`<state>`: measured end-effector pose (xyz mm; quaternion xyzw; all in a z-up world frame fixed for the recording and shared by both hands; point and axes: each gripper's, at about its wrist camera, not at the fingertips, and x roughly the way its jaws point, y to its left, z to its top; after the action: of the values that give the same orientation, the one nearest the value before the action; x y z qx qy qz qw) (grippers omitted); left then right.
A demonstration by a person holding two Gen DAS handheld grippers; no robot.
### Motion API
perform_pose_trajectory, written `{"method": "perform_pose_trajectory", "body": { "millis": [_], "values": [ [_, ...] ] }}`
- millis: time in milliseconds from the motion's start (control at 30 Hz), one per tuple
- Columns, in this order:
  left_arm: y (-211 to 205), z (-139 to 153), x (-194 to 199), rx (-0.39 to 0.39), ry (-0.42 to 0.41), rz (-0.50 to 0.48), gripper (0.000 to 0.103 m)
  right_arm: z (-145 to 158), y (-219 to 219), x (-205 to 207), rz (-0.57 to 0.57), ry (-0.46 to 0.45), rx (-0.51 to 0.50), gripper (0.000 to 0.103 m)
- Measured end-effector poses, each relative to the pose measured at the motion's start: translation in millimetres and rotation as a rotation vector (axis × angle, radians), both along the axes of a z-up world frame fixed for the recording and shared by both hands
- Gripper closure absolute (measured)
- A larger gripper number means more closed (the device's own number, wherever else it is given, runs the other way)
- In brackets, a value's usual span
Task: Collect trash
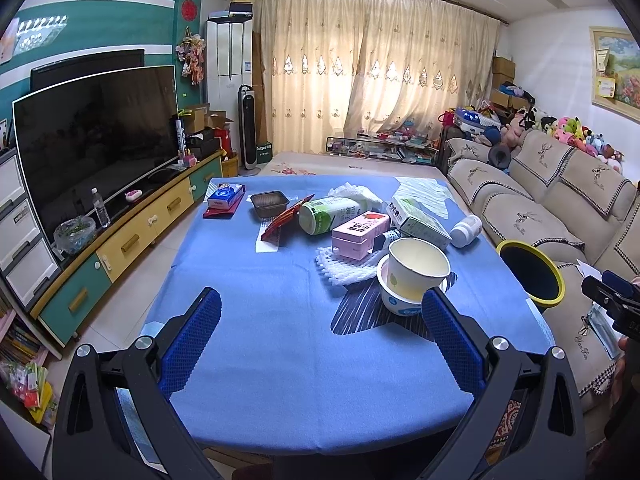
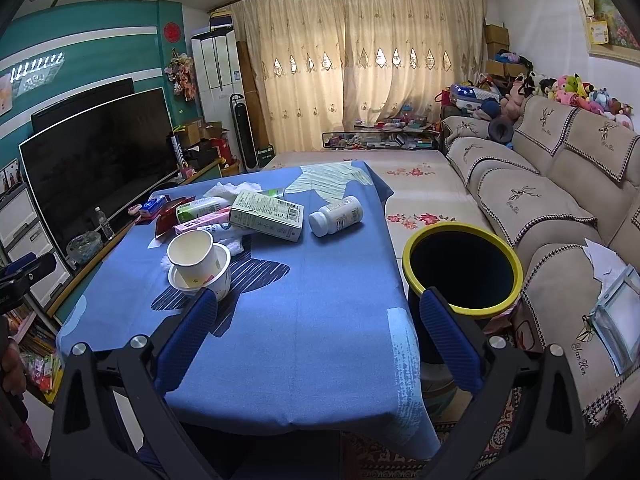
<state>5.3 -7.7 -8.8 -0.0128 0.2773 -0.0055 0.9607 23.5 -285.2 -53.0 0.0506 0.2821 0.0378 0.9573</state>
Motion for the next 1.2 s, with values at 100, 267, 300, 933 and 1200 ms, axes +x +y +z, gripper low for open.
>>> {"method": "perform_pose_trajectory", "body": {
  "millis": [100,267,300,933,1200],
  "values": [
    [0.2,-0.2,0.3,-0.001,0.001,0.0,0.004,-0.1,0.1,0.3,0.0,0.001,0.001,0.006],
    [-1.3,-2.6,0.5,0.001,0.004,-0.004,0.004,-0.7,0.1,0.1,0.0,0.002,0.001,0.006],
    [-1.3,-4.2,1.4,0.001,0.005,-0.004,0.004,-0.7,0.0,0.2,0.0,0.001,0.001,0.006],
    [-3.4,-6.3,3.2,0.002,0.009,-0.008,0.004,-2.5,0.4,1.4,0.001,0.007,0.002,0.006],
    [-4.5,-8.9,3.3,0.002,0.012,-0.009,0.004,-2.5,0.0,1.6,0.001,0.007,0.004,0.006]
  ]
}}
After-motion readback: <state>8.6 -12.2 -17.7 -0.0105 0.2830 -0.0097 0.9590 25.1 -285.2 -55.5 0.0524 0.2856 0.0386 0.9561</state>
